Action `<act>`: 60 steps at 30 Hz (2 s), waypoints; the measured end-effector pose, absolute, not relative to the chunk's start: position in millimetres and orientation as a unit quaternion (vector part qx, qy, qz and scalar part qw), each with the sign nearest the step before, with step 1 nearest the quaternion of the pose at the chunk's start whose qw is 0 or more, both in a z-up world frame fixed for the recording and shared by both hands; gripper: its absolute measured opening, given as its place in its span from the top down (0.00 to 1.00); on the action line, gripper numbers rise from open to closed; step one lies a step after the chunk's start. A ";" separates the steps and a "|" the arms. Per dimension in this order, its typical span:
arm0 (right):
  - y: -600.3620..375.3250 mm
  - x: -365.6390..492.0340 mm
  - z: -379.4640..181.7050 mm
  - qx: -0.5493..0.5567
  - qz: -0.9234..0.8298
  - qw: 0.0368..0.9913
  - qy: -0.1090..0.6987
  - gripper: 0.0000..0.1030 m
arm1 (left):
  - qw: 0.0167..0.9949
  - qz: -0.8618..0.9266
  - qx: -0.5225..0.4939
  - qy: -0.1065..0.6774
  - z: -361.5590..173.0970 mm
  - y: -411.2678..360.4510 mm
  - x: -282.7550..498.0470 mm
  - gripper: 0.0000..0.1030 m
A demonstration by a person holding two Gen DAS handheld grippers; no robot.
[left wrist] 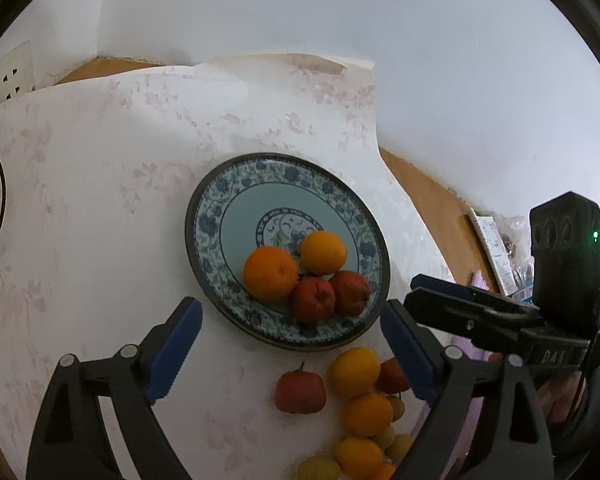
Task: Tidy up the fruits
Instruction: 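Open the left gripper releasing the orange while the right gripper releases the apple on the plate, then withdraw both open grippers from the plate back to the fruit pile, then grasp a red apple with the left gripper while the right gripper grasps a red apple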
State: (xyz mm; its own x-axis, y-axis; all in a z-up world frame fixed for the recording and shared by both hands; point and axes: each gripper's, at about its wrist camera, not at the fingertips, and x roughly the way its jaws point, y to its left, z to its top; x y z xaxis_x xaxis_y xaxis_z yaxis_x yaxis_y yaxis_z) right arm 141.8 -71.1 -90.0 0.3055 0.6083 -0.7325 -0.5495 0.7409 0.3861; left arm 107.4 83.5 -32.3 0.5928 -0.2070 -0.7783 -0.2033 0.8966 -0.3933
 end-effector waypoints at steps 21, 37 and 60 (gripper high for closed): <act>-92.0 128.5 -104.6 0.029 0.346 0.805 0.480 0.21 | 0.844 0.014 -0.237 0.480 -54.9 79.5 85.1 0.11; -104.8 119.2 -120.3 0.025 0.345 0.790 0.507 0.22 | 0.841 -0.001 -0.240 0.485 -57.8 71.8 76.1 0.47; -91.4 107.4 -122.2 0.005 0.366 0.775 0.515 0.68 | 0.843 -0.024 -0.234 0.484 -57.5 60.2 75.9 0.69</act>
State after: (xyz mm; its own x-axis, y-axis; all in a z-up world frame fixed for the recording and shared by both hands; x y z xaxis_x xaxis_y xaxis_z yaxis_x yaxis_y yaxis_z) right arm 107.4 -91.4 -122.2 0.2025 0.5717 -0.7951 -0.5623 0.7326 0.3835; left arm 75.9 60.2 -57.5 0.5304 -0.2672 -0.8046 -0.1850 0.8897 -0.4174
